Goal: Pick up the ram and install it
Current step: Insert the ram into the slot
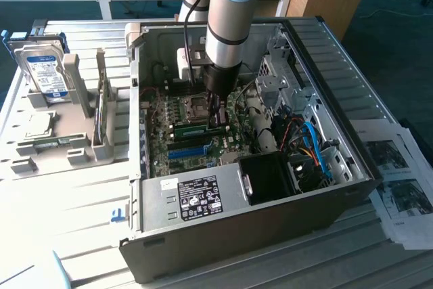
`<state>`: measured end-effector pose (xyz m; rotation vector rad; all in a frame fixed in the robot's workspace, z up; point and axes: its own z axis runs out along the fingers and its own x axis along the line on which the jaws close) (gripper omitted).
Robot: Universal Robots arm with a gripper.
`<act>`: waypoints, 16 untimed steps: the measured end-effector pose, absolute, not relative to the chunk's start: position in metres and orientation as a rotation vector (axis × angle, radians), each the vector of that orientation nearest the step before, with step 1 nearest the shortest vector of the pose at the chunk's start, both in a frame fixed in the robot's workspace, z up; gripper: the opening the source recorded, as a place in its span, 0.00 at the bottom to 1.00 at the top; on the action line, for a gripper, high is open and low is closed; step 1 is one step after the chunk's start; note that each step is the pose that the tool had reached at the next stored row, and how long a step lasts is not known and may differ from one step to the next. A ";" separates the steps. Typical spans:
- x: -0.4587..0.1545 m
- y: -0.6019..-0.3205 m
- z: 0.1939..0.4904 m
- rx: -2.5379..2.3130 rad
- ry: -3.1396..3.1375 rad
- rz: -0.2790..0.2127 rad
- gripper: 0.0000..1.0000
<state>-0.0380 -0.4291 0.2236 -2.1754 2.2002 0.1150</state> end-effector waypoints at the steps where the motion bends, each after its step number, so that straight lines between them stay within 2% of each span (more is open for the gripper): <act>1: -0.038 -0.429 0.224 -2.175 2.200 0.115 0.12; 5: -0.038 -0.429 0.223 -2.175 2.199 0.115 0.13; 6: -0.038 -0.429 0.223 -2.175 2.200 0.115 0.19; 8: -0.038 -0.429 0.224 -2.175 2.200 0.115 0.19; 9: -0.038 -0.429 0.224 -2.175 2.200 0.115 0.25; 16: -0.038 -0.429 0.224 -2.175 2.200 0.115 0.25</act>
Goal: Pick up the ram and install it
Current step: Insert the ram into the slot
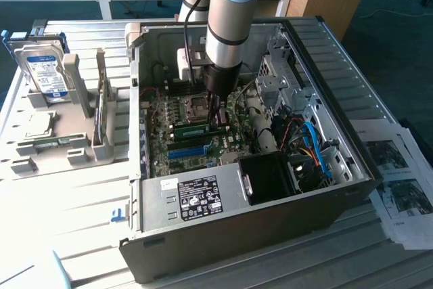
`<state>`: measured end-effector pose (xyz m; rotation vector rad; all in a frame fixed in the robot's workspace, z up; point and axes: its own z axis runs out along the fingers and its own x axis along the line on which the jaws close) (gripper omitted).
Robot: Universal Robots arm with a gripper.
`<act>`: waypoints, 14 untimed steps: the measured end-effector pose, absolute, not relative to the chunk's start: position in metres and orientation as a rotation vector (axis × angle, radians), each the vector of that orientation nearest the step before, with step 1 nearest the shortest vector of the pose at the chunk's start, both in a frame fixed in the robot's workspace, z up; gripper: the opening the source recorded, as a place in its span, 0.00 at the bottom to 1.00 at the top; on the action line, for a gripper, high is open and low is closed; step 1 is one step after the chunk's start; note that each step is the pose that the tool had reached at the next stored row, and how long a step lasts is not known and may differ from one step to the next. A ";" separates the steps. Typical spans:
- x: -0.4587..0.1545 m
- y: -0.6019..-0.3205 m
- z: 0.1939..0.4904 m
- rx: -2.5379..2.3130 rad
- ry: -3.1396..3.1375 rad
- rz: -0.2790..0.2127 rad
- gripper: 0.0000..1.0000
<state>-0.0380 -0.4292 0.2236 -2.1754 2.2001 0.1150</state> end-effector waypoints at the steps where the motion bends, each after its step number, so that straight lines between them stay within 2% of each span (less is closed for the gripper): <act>1: -0.038 -0.429 0.224 -2.175 2.200 0.115 0.25; 14: -0.038 -0.429 0.231 -2.176 2.201 0.116 0.25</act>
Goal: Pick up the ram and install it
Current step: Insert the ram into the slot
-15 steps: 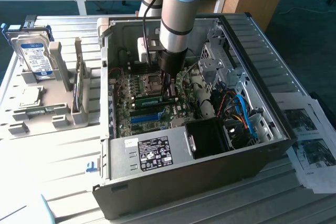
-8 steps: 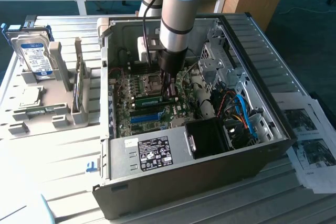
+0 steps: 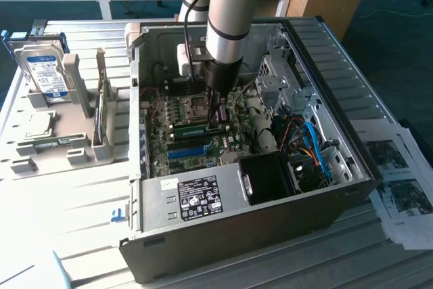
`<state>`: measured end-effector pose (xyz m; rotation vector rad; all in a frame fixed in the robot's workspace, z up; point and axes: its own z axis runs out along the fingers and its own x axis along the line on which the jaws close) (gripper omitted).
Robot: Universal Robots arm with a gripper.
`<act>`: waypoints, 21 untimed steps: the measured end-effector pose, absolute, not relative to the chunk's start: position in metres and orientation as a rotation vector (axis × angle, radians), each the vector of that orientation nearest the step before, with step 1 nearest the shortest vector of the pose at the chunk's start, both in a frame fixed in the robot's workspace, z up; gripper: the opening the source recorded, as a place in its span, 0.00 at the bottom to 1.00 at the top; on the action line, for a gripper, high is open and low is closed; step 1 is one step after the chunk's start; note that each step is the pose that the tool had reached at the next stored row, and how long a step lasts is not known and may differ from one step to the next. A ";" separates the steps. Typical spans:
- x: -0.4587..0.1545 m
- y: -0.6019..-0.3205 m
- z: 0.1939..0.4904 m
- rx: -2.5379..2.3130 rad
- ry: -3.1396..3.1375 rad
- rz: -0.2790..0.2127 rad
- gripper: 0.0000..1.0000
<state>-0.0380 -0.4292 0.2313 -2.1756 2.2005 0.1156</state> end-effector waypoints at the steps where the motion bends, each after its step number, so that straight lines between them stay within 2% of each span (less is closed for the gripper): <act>1: -0.038 -0.429 0.232 -2.176 2.201 0.116 0.25; 21: -0.038 -0.429 0.245 -2.177 2.202 0.114 0.25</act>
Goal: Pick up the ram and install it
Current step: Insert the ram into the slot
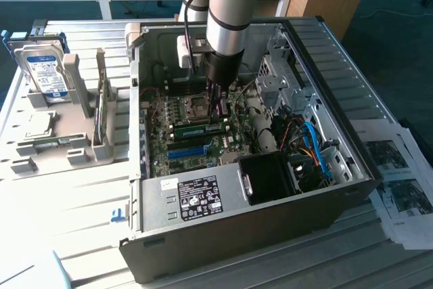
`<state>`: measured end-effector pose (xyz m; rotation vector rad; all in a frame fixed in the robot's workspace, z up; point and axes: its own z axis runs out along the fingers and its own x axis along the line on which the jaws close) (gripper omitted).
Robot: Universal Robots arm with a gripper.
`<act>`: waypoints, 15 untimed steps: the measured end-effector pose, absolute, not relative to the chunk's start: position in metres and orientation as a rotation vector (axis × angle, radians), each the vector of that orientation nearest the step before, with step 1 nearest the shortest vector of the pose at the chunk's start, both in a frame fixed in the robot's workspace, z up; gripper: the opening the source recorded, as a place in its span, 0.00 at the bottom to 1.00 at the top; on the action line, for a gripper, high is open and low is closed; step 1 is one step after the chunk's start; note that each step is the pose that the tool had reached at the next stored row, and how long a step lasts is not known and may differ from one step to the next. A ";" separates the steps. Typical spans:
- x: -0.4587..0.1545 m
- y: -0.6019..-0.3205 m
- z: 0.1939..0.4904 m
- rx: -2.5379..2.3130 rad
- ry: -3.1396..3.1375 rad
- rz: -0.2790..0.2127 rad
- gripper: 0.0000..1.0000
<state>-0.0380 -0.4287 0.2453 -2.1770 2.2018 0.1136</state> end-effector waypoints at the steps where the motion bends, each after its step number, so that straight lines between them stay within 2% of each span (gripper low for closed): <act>1: -0.038 -0.429 0.246 -2.177 2.202 0.114 0.25; 15: -0.038 -0.428 0.256 -2.178 2.203 0.112 0.25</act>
